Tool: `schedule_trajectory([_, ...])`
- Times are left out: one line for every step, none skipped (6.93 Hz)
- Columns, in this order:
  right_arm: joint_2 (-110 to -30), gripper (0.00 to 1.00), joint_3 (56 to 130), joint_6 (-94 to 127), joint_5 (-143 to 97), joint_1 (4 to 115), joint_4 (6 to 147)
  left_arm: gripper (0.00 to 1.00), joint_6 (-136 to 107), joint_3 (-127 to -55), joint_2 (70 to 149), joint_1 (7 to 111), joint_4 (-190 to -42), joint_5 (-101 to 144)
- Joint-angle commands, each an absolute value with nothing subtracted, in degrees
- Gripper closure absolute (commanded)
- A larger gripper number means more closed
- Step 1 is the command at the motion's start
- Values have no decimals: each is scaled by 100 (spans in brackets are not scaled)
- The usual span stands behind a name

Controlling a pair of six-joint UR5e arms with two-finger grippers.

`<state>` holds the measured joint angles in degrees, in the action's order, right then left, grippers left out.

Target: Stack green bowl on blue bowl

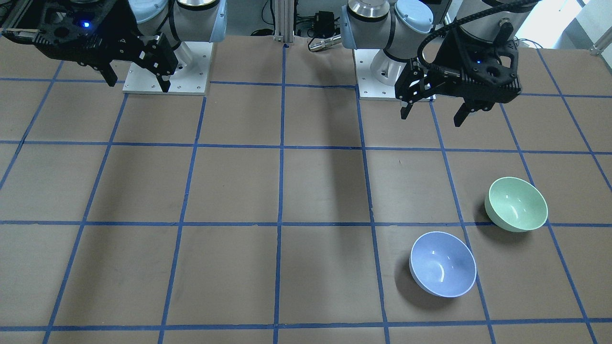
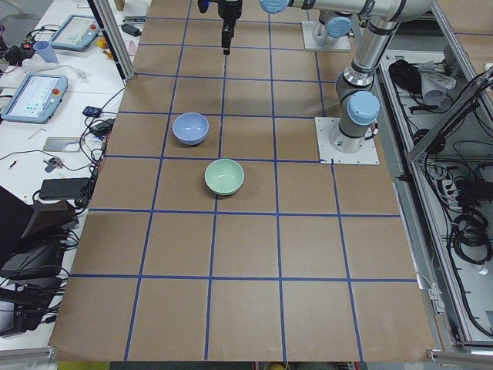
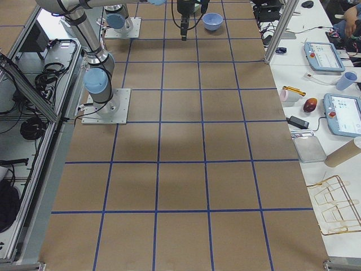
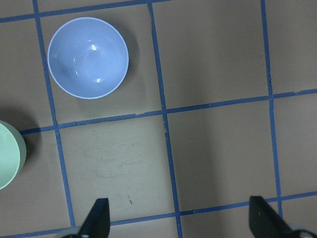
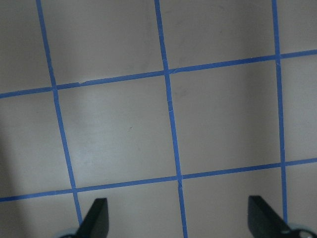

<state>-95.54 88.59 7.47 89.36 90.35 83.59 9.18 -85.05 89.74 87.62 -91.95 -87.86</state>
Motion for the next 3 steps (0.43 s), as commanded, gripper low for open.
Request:
schedule_trajectory([-9554, 0, 8859, 747, 8930, 9035, 8358, 0, 932, -8499, 8974, 8763, -9185, -8780])
schedule_trajectory([-9554, 0, 8859, 747, 8930, 9035, 8367, 0, 940, -8499, 8965, 8763, -9185, -8780])
schedule_trajectory([-9554, 0, 8859, 747, 8930, 9035, 8358, 0, 940, -8499, 9000, 8754, -9176, -8772])
